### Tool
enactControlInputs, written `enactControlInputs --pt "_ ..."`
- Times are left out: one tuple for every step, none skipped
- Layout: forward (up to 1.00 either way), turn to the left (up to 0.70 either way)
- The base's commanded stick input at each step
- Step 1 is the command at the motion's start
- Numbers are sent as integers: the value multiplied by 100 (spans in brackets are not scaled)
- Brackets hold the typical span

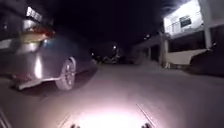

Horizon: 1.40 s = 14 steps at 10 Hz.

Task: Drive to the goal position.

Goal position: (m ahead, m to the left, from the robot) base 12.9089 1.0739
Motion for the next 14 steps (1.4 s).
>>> enactControlInputs --pt "85 0" --pt "85 0" --pt "85 0" --pt "85 0" --pt "85 0" --pt "85 0" --pt "85 0" --pt "85 0" --pt "85 0" --pt "85 0" --pt "85 -17" --pt "85 -28" --pt "85 -8" --pt "85 0"
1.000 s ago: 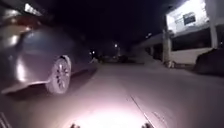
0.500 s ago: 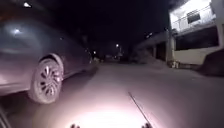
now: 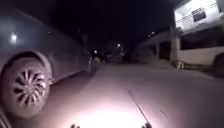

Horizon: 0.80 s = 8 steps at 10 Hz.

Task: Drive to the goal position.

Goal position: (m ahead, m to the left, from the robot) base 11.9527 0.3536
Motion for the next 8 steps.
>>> enactControlInputs --pt "85 0" --pt "85 0" --pt "85 0" --pt "85 0" --pt "85 0" --pt "85 0" --pt "85 0" --pt "85 0"
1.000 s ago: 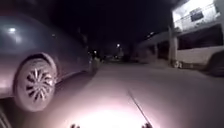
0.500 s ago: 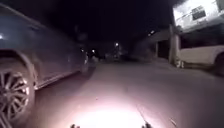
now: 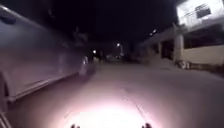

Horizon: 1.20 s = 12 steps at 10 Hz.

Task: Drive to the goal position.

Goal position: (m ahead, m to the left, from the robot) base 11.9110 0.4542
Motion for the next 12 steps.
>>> enactControlInputs --pt "85 0" --pt "85 0" --pt "85 0" --pt "85 0" --pt "85 0" --pt "85 0" --pt "85 0" --pt "85 0" --pt "85 0" --pt "85 0" --pt "85 0" --pt "85 0"
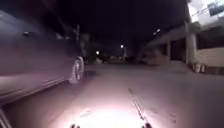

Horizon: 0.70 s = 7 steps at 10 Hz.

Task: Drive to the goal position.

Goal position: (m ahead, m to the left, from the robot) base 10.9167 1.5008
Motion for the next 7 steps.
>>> enactControlInputs --pt "85 0" --pt "85 0" --pt "85 0" --pt "85 0" --pt "85 0" --pt "85 0" --pt "85 0"
